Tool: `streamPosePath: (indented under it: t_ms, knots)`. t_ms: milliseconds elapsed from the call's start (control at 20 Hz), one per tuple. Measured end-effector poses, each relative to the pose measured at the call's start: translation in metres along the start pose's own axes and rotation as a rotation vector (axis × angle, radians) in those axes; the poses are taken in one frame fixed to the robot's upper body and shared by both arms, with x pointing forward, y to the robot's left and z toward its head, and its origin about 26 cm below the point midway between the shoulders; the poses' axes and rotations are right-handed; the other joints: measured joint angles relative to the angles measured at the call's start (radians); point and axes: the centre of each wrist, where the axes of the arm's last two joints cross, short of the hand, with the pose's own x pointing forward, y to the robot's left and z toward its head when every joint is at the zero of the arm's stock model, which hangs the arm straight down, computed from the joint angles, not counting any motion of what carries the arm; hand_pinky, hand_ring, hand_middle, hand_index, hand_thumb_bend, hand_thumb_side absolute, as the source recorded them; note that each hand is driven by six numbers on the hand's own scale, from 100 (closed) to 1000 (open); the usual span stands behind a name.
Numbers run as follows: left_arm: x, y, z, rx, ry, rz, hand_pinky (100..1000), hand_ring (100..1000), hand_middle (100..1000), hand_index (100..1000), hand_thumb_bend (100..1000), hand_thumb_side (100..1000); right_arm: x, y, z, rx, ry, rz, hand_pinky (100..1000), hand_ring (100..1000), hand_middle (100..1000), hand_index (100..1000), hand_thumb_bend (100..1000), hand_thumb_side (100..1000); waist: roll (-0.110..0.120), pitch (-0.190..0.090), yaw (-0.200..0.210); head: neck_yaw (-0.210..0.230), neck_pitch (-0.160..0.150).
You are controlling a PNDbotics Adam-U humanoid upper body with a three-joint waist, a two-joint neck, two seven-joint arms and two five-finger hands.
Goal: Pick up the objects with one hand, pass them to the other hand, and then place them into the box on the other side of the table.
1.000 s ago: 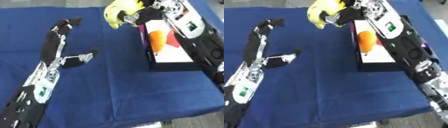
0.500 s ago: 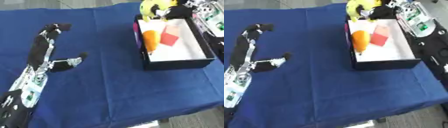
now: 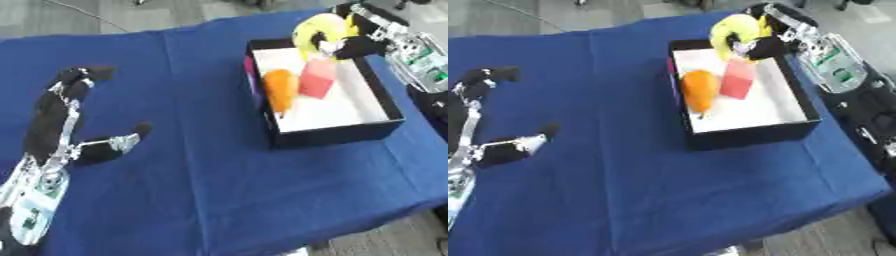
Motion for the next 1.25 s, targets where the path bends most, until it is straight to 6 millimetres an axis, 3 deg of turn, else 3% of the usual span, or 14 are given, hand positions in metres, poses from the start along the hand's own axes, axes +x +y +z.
streamPosePath:
  t_ms: [50, 100, 150, 200, 250, 600, 850, 900, 950, 1000, 1050, 1100, 1200, 1250]
  knots:
    - [0.000, 0.000, 0.000, 0.002, -0.001, 0.001, 809, 718, 620, 835, 576, 452, -0.001, 0.000, 0.001, 0.000, 0.003, 0.002, 889, 1000, 590, 659, 100, 100, 0.001, 0.001, 0.000, -0.003, -0.002]
    - [0.000, 0.000, 0.000, 0.004, -0.002, 0.002, 810, 718, 621, 835, 576, 453, -0.003, 0.000, 0.002, 0.007, 0.006, 0.005, 922, 1000, 699, 753, 239, 100, 0.001, 0.001, 0.000, -0.005, -0.003]
    - [0.000, 0.000, -0.001, 0.006, -0.002, 0.004, 810, 718, 621, 835, 576, 454, -0.004, 0.001, 0.003, 0.021, 0.003, 0.012, 942, 1000, 771, 821, 303, 100, 0.001, 0.001, 0.000, -0.006, -0.003]
    - [0.000, 0.001, -0.001, 0.007, -0.003, 0.004, 810, 719, 621, 836, 576, 455, -0.005, 0.001, 0.003, 0.040, -0.006, 0.022, 991, 1000, 934, 974, 395, 100, 0.001, 0.001, 0.000, -0.006, -0.003]
    - [0.001, 0.001, -0.001, 0.007, -0.003, 0.005, 811, 719, 621, 836, 577, 455, -0.006, 0.001, 0.004, 0.064, -0.016, 0.039, 1000, 1000, 1000, 1000, 376, 100, 0.001, 0.001, 0.000, -0.005, -0.005]
    - [0.000, 0.001, -0.001, 0.009, -0.001, 0.004, 811, 720, 631, 837, 581, 454, -0.009, -0.008, 0.012, 0.230, -0.104, 0.333, 1000, 1000, 1000, 1000, 357, 100, 0.000, 0.001, -0.001, 0.025, -0.004]
    - [0.000, 0.002, -0.001, 0.012, 0.002, 0.002, 812, 716, 633, 835, 569, 454, -0.013, -0.011, 0.015, 0.218, -0.101, 0.368, 1000, 1000, 1000, 1000, 334, 100, -0.003, 0.001, 0.001, 0.035, 0.003]
    - [0.000, 0.002, -0.001, 0.019, 0.006, 0.005, 811, 715, 632, 833, 544, 454, -0.012, -0.012, 0.015, 0.199, -0.105, 0.353, 1000, 1000, 1000, 1000, 100, 100, -0.003, 0.001, 0.001, 0.036, 0.003]
    - [0.000, 0.004, 0.000, 0.034, 0.016, 0.008, 811, 714, 631, 833, 537, 454, -0.009, -0.013, 0.015, 0.164, -0.121, 0.318, 1000, 1000, 1000, 1000, 100, 100, -0.003, 0.001, 0.001, 0.039, 0.004]
    - [-0.001, 0.008, 0.000, 0.054, 0.028, 0.007, 815, 712, 634, 836, 477, 461, -0.004, -0.013, 0.014, 0.122, -0.148, 0.265, 1000, 1000, 1000, 1000, 100, 239, -0.003, 0.001, 0.001, 0.042, 0.004]
    - [-0.003, 0.014, 0.000, 0.081, 0.046, -0.002, 823, 712, 642, 840, 450, 465, 0.002, -0.012, 0.014, 0.076, -0.186, 0.188, 1000, 1000, 1000, 1000, 100, 529, -0.004, 0.001, 0.002, 0.048, 0.004]
    - [-0.008, 0.023, 0.003, 0.111, 0.073, -0.009, 824, 716, 665, 850, 404, 483, 0.010, -0.009, 0.015, 0.032, -0.227, 0.094, 1000, 1000, 1000, 1000, 100, 503, -0.004, 0.001, 0.003, 0.056, 0.005]
    - [-0.020, 0.050, 0.011, 0.176, 0.145, -0.018, 831, 734, 704, 862, 343, 522, 0.025, -0.003, 0.020, -0.032, -0.302, -0.093, 1000, 1000, 1000, 1000, 100, 566, -0.003, 0.001, 0.009, 0.075, 0.008]
    - [-0.027, 0.066, 0.016, 0.202, 0.184, -0.023, 845, 752, 742, 875, 246, 601, 0.033, 0.000, 0.024, -0.044, -0.334, -0.169, 1000, 1000, 1000, 1000, 100, 579, -0.003, 0.001, 0.011, 0.085, 0.009]
